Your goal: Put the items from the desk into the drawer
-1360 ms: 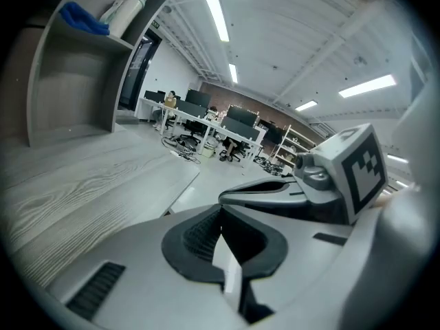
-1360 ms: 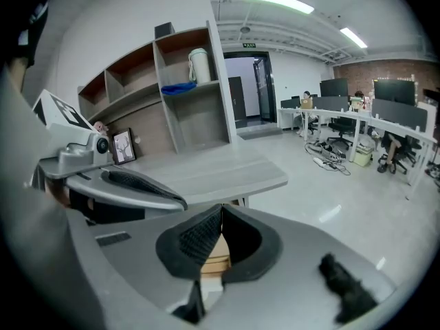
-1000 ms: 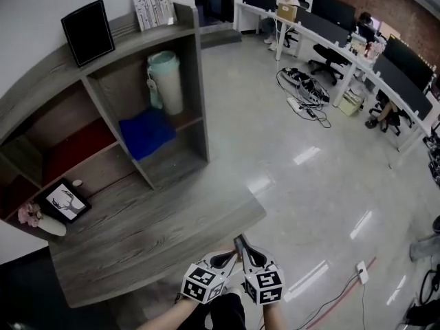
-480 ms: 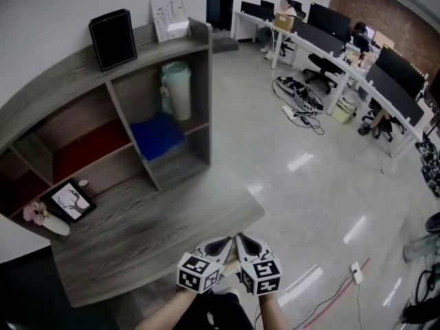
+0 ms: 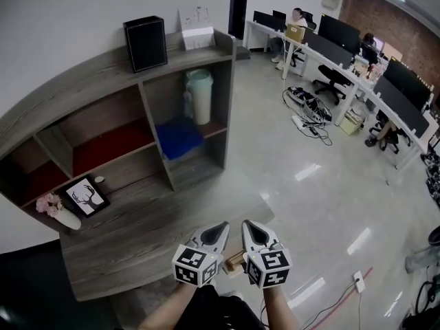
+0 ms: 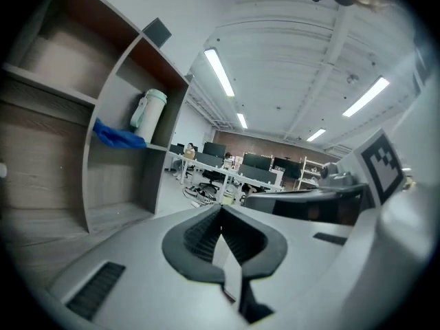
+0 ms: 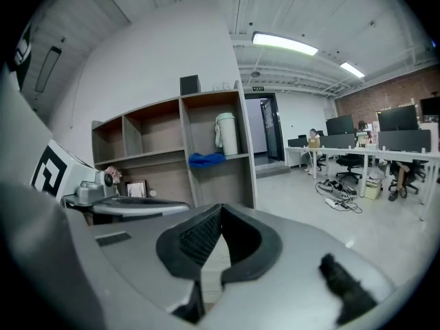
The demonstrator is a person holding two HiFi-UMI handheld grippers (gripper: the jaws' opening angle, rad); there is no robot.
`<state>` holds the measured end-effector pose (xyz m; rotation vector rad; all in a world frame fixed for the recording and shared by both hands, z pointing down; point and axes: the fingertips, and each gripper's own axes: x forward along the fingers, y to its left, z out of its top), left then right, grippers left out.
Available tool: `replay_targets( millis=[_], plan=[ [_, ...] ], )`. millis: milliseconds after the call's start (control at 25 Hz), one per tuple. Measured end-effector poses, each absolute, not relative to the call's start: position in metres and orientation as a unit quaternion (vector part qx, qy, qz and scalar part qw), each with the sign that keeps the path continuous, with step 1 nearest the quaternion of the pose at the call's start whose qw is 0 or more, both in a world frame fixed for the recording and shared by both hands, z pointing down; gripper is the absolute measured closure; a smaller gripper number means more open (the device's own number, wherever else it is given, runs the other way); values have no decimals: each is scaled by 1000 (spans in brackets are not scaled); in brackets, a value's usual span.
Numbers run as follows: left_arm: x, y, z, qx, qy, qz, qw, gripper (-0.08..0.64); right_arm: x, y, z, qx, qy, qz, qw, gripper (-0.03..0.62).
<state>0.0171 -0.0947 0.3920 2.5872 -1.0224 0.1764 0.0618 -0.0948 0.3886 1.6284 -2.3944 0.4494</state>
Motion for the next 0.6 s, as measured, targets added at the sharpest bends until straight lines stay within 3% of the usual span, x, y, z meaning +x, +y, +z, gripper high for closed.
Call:
replay_targets(
  millis=[600],
  plan=[
    [-35,-87,308,905,-413,-5,106,549,10,-86,307,547,-832,86,-8,580]
  ],
)
